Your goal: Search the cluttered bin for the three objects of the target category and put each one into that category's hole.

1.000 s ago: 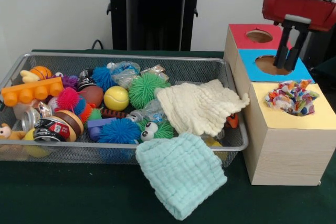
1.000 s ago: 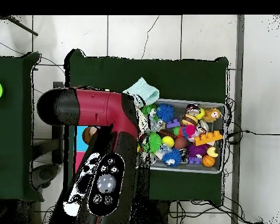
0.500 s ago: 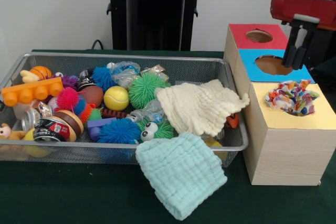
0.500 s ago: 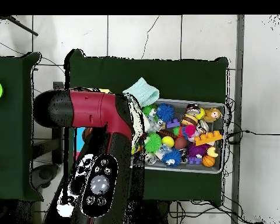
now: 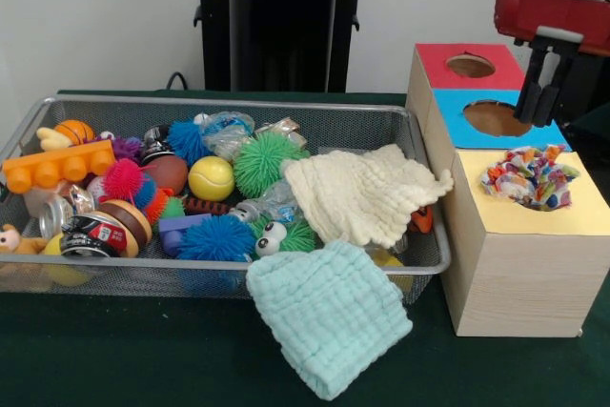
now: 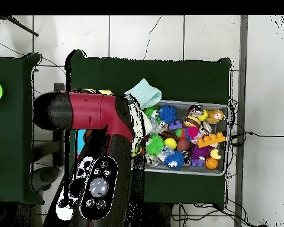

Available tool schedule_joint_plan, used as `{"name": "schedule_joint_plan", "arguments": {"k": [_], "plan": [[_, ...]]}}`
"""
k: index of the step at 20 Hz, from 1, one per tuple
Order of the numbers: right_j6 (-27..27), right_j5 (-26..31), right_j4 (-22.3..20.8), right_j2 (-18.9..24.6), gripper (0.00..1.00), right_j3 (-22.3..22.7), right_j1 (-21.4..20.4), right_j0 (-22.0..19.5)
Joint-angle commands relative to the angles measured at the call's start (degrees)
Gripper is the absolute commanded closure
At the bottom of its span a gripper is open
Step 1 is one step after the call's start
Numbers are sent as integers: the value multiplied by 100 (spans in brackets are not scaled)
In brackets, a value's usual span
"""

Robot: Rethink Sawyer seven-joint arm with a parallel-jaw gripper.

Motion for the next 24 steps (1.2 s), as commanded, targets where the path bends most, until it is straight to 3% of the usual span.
{"name": "schedule_joint_plan", "arguments": {"k": [1, 24], "plan": [[628, -242, -158, 528, 100, 513, 277, -23], [810, -984, -243, 374, 100, 450, 722, 193]]}}
